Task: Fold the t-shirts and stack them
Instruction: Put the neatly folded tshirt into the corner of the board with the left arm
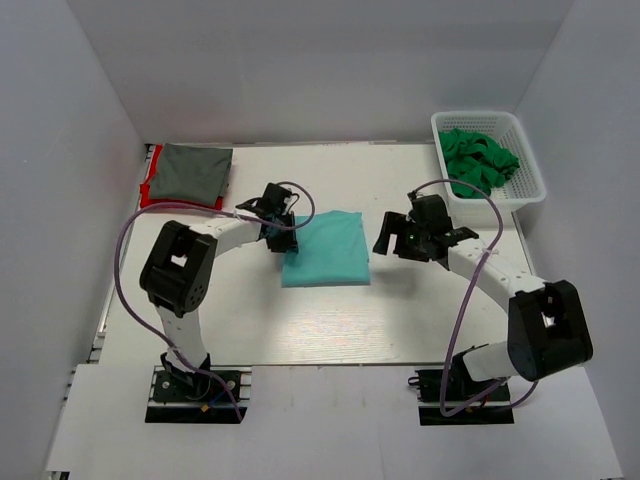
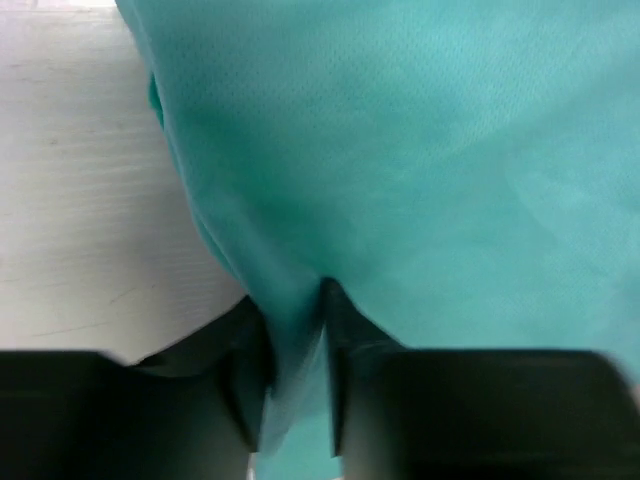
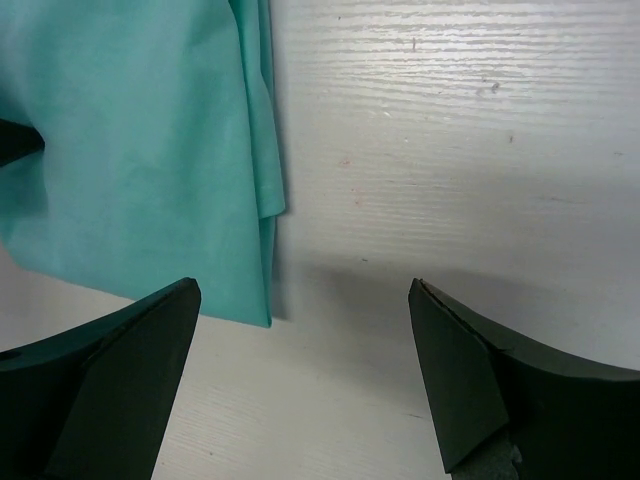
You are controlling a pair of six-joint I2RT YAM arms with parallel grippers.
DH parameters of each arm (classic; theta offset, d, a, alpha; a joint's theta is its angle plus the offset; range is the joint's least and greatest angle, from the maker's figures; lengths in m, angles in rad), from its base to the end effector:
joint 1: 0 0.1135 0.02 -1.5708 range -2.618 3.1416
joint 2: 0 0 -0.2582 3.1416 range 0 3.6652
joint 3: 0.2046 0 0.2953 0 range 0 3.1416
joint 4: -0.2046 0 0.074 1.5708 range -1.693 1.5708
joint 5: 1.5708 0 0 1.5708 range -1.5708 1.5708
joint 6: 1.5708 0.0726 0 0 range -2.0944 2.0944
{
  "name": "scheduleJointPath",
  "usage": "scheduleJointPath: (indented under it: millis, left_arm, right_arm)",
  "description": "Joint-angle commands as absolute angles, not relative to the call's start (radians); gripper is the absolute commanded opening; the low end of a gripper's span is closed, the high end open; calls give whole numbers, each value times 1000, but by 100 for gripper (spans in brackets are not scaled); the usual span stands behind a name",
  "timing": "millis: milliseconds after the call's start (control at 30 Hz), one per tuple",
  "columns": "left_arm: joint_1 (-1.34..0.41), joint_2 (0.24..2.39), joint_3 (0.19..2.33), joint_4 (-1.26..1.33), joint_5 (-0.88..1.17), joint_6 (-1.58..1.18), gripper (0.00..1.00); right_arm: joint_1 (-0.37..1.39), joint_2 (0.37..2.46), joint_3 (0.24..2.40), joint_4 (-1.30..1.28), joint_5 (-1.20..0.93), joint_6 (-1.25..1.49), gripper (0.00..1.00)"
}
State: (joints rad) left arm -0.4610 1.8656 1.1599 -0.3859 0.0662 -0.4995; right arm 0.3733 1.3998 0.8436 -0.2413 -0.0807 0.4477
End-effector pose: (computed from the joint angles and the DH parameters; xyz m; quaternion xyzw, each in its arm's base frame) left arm 0.3754 -0.1918 0.0888 -0.0108 0.9709 -0.1381 0.1955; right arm 0.3289 0.1351 0.1615 0.0192 0.9253 0.1846 0.3306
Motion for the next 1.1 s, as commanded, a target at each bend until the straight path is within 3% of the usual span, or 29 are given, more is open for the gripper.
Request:
scheduleJointPath:
  millis: [0, 33, 100, 533, 1067]
  left_arm:
    - [-485, 1970, 1172, -514, -17, -506, 33]
    - [-485, 1982, 1202, -525, -44, -506, 19]
    - [-485, 1994, 1238, -546, -77, -506, 0]
    - [-440, 1876, 1476, -558, -416, -78, 0]
    - [-313, 1752, 1637, -468, -290, 351, 0]
  right_arm:
    - [370, 1342, 839, -225, -9, 477, 90]
    - [368, 1336, 841, -235, -5, 477, 90]
    - [368, 1328, 841, -242, 44, 479, 90]
    - [367, 1235, 825, -262, 130, 440, 90]
    - [368, 1203, 879, -302, 155, 443, 90]
